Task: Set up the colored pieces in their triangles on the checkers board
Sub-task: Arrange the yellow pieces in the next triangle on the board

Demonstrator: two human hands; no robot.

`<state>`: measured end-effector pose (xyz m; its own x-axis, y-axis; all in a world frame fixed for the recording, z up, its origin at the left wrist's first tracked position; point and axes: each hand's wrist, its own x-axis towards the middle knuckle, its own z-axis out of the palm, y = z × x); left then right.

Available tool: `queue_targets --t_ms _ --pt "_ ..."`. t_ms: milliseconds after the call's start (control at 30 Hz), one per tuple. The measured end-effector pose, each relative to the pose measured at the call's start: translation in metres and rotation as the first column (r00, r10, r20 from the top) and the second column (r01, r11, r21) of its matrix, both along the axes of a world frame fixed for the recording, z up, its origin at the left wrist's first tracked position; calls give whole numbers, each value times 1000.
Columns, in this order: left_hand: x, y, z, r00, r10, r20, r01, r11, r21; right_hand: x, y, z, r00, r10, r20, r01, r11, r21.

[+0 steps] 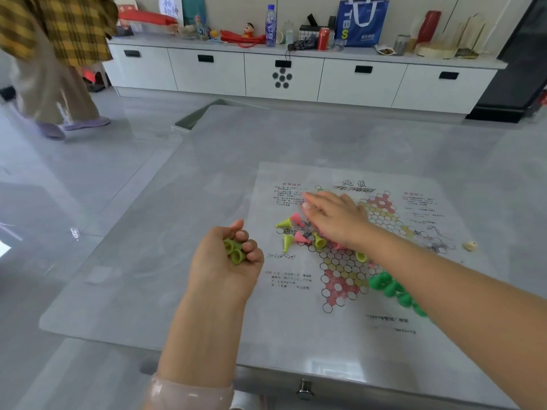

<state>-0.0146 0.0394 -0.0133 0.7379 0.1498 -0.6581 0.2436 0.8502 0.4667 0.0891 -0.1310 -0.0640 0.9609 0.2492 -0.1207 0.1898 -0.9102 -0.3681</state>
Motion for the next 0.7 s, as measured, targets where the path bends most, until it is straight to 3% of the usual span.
queue_targets --t_ms 233,367,533,600,700 --pt "-2 7 1 1000 8 -1 -8 1000 -3 -29 53 2 983 123 139 -118 992 -41" --pt "-4 11 0 999 30 12 -30 1000 -4 -51 82 -1 961 101 256 -85 994 -73" --pt "-5 17 -4 998 69 15 -69 998 3 -69 108 -7 956 140 259 -125 989 -74" --pt "-5 21 -6 990 136 21 -137 989 48 -74 111 -7 956 141 259 -138 990 -30" --pt "-4 27 -8 971 231 55 -237 957 164 -71 103 7 961 76 267 -124 978 168"
